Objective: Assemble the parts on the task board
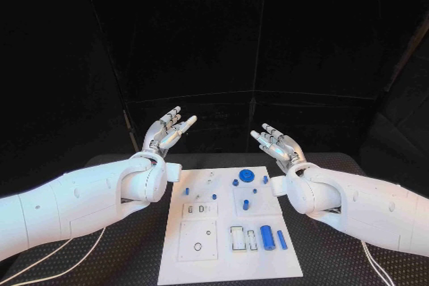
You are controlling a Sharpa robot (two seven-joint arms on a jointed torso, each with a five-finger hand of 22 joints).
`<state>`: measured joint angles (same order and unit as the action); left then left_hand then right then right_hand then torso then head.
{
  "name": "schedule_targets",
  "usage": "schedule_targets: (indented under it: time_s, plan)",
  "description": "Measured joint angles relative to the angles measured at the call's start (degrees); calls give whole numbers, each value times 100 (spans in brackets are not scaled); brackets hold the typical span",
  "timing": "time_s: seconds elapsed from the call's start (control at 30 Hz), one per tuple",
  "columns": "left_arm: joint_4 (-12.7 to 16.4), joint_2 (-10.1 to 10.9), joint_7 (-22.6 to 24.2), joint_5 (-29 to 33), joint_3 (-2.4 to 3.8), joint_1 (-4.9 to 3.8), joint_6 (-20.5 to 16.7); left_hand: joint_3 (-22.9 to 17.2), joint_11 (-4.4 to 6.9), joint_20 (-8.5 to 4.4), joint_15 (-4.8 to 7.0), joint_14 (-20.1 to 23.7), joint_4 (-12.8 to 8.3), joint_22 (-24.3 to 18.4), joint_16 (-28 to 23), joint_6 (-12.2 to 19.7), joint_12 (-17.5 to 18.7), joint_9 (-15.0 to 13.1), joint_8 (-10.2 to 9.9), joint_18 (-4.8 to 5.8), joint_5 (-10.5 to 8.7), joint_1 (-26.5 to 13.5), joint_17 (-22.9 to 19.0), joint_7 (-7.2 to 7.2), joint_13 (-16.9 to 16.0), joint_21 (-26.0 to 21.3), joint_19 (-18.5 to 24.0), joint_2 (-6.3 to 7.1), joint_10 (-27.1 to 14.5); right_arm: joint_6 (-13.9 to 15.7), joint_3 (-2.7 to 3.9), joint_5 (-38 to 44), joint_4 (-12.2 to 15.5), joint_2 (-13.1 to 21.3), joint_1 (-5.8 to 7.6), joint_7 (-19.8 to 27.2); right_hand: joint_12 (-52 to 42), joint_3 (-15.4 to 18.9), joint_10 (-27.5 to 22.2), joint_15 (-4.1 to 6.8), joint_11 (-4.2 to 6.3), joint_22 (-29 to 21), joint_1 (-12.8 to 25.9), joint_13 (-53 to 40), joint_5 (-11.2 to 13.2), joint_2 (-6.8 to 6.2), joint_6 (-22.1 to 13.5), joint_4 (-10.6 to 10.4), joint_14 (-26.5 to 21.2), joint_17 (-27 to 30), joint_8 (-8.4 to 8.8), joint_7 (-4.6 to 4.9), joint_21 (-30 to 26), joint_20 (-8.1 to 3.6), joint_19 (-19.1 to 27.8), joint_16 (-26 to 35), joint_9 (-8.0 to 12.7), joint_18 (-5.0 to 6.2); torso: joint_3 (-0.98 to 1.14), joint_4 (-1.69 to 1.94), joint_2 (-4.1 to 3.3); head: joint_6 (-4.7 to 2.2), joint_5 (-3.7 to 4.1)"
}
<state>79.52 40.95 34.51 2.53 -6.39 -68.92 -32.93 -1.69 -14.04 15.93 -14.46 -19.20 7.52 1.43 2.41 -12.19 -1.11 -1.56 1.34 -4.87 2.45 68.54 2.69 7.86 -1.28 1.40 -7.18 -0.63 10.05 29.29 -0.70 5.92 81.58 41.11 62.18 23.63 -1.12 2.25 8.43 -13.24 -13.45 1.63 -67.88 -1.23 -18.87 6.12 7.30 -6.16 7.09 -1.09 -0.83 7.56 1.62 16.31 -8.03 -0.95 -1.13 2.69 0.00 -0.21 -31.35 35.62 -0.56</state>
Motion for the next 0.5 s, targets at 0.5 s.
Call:
schedule_targets:
  time_s: [0.5]
  plan:
    - [-128,10,212,59,-17,-21,606,-126,-164,92,-29,-1453,-41,196,451,-1085,-353,-131,249,-55,22,361,226,74,-173,361,-814,-160,1539,-647,-12,1651,-347,162,87,-496,-682,-247,3033,135,39,446,-1100,-225,384,-25,2371,772,3112,-243,-582,160,991,27,-2134,-806,-257,493,13,14,-36,92,71]
